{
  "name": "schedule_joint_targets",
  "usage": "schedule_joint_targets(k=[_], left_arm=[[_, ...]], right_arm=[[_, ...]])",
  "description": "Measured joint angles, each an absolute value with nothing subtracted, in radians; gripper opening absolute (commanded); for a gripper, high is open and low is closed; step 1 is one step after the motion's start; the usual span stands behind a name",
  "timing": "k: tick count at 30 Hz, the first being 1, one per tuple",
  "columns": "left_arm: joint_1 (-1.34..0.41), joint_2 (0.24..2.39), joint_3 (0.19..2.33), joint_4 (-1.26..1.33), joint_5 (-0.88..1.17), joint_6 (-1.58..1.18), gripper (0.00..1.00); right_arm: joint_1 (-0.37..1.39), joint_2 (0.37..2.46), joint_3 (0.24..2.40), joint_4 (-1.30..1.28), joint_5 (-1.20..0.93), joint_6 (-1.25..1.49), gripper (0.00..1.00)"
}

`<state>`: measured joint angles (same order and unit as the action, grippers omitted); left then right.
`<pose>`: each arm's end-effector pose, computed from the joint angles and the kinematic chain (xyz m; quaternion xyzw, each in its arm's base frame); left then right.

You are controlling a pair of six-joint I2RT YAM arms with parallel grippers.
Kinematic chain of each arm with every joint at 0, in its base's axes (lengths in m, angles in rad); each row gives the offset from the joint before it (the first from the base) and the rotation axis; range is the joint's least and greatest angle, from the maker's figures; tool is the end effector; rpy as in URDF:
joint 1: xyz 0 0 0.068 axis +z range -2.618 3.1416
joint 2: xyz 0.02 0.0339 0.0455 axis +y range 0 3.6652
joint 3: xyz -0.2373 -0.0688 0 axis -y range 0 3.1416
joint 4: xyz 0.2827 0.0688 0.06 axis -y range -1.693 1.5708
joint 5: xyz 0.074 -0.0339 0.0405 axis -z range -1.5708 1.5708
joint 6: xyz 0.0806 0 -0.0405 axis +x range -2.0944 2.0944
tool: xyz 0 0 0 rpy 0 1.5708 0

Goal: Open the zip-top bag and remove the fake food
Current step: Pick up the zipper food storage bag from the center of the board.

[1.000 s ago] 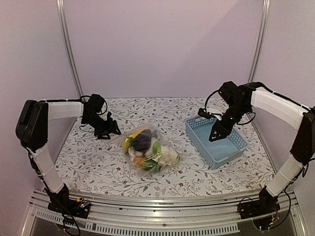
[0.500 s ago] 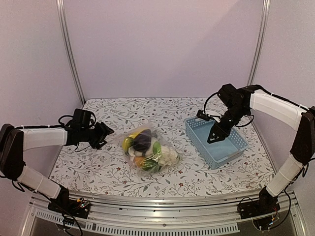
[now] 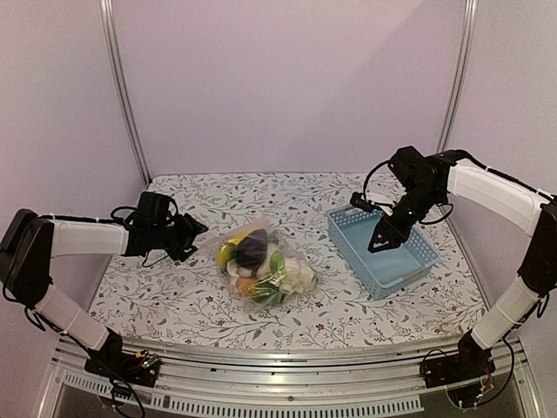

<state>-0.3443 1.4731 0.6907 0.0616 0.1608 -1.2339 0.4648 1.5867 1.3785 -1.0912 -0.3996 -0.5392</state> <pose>0.3298 -0.1320 0.0916 -0.3608 0.8340 -0.3432 0.2376 0.3011 0.1860 0.2082 -0.4908 0.8384 0.1916 0.1398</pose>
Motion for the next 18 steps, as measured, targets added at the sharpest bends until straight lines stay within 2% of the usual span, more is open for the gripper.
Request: schedule_joint_targets(k=[8, 14, 18], left_arm=[[-0.348, 1.48, 0.655, 0.08, 0.154, -1.289, 0.65], [-0.383, 1.313, 0.605, -0.017, 0.091, -1.266, 0.66], [-0.385, 1.305, 0.603, -0.005, 0.064, -1.245, 0.66]], right_arm=[[0.465, 1.577, 1.365, -1.092, -0.399, -0.541, 0.42], [0.466, 1.577, 1.364, -1.092, -0.4, -0.543, 0.43], [0.466, 1.577, 1.364, -1.092, -0.4, -0.544, 0.43]])
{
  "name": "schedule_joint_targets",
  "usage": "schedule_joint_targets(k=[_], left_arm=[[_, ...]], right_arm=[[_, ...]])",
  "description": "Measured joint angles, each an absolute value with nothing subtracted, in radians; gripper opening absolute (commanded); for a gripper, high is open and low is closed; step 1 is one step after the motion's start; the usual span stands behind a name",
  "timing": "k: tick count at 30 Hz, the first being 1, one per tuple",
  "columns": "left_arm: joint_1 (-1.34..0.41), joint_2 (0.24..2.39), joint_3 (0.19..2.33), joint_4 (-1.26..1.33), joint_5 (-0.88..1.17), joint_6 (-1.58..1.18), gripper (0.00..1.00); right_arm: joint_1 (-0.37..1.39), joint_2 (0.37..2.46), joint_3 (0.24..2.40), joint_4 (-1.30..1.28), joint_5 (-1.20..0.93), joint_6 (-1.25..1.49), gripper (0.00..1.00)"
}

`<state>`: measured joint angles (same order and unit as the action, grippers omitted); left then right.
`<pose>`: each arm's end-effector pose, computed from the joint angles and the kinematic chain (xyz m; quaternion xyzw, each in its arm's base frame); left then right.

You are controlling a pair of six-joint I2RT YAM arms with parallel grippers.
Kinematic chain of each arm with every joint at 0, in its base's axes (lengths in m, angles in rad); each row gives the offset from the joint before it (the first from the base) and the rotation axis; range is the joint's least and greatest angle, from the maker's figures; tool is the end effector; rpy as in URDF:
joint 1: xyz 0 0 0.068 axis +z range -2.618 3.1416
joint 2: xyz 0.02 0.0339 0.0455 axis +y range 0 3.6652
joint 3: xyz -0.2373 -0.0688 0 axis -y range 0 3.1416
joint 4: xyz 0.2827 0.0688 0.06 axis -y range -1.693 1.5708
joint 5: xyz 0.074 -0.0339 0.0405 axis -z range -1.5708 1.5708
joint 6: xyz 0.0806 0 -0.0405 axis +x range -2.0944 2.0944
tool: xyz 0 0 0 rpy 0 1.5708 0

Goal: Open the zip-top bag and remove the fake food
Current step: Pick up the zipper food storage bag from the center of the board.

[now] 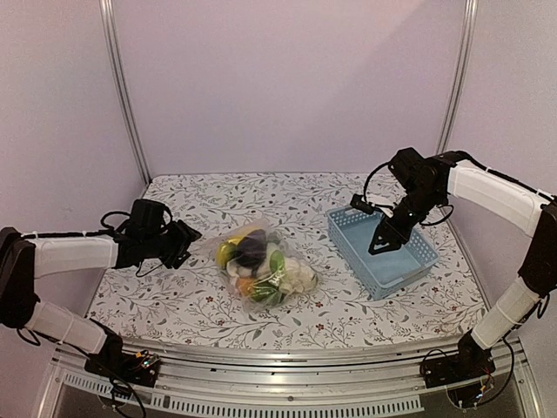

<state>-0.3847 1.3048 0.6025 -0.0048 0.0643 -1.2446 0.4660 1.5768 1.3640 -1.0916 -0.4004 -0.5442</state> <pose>0.3036 -0.1285 0.1053 -0.3661 0.8307 -0.3244 0.2658 0.2981 0.1851 0.2067 -0.4931 0.8373 0.1919 0.1378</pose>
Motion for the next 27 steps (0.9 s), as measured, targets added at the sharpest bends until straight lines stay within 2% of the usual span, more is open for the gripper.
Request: schedule_joint_targets(k=[8, 11, 23, 27], left_arm=[[-0.397, 1.42, 0.568, 0.104, 0.05, -1.285, 0.67], [-0.398, 1.46, 0.569, 0.156, 0.042, -1.296, 0.63], [-0.399, 1.605, 0.568, 0.43, 0.041, -1.344, 0.03], [-0.398, 1.605, 0.579, 0.473, 0.057, -1.308, 0.0]], right_arm=[[0.466, 1.578, 1.364, -1.1, -0.401, -0.547, 0.43], [0.466, 1.578, 1.364, -1.1, -0.401, -0.548, 0.43], [0.469, 1.578, 1.364, -1.106, -0.399, -0.55, 0.43], [0.47, 1.578, 1.364, -1.107, -0.397, -0.551, 0.43]])
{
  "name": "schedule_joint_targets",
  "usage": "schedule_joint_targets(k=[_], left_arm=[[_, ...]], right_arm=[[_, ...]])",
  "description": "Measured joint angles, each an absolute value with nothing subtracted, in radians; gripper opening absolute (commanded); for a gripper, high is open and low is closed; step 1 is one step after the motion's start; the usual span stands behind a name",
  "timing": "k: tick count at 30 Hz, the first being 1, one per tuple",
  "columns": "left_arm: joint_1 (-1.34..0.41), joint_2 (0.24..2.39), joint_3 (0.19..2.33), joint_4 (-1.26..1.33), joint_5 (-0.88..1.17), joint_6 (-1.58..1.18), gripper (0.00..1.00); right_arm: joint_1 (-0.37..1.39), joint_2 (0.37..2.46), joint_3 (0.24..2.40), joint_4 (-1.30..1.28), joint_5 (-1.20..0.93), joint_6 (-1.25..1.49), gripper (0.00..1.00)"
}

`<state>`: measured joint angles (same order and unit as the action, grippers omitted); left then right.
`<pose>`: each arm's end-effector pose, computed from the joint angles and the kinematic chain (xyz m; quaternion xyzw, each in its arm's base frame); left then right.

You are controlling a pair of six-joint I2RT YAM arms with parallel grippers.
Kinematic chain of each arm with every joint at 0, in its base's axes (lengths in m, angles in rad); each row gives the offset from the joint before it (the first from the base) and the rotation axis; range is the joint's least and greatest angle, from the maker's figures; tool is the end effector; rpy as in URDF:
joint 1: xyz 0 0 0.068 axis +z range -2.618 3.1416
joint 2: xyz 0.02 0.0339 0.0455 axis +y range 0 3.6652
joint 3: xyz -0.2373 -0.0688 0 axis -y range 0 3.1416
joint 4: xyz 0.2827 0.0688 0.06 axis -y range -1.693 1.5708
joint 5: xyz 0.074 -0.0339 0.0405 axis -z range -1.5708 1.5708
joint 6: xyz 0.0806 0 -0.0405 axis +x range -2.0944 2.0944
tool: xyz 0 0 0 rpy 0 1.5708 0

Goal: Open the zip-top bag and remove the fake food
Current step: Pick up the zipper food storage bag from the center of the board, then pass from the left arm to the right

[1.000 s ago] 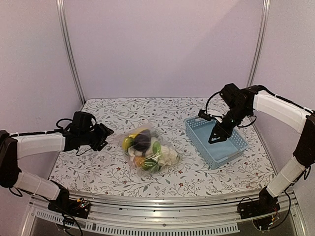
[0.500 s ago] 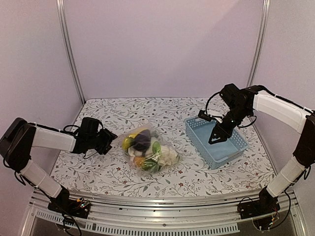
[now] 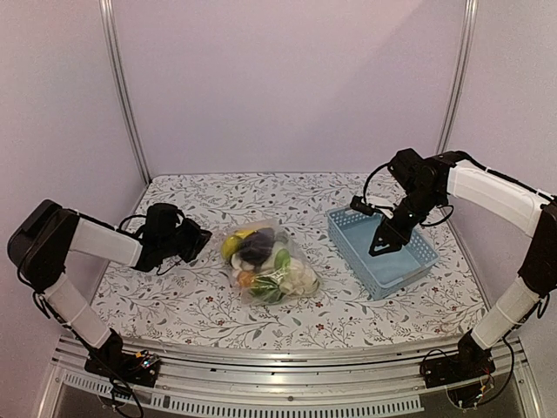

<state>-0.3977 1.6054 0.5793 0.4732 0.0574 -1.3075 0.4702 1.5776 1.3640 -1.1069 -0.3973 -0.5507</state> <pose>0.3278 -0.1427 0.0588 -0.3710 0.7903 -0.3832 0.3016 0.2955 0.1852 0.2058 -0.4967 0.8366 0.1907 0.1301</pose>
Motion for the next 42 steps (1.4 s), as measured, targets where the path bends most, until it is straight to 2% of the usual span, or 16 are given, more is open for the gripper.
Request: schedule_joint_targets(k=[5, 16, 29, 35, 42], left_arm=[[-0.374, 1.627, 0.714, 0.447, 0.168, -1.18, 0.0], [-0.349, 1.611, 1.222, 0.11, 0.521, -0.722, 0.0], [-0.429, 1.542, 1.404, -0.232, 0.811, -0.257, 0.0], [-0.527, 1.536, 1.597, -0.431, 0.862, -0.122, 0.0], [-0.601, 1.518, 1.637, -0.549, 0.868, -0.003, 0.0]], right_arm=[[0.47, 1.585, 1.384, -1.137, -0.4, -0.556, 0.43], [0.513, 1.582, 1.669, -1.263, -0.482, -0.625, 0.45], [0.667, 1.71, 2.019, -1.328, -0.484, -0.67, 0.46], [0.761, 1.759, 2.11, -1.332, -0.446, -0.715, 0.47], [0.794, 1.759, 2.189, -1.335, -0.419, -0.719, 0.47]])
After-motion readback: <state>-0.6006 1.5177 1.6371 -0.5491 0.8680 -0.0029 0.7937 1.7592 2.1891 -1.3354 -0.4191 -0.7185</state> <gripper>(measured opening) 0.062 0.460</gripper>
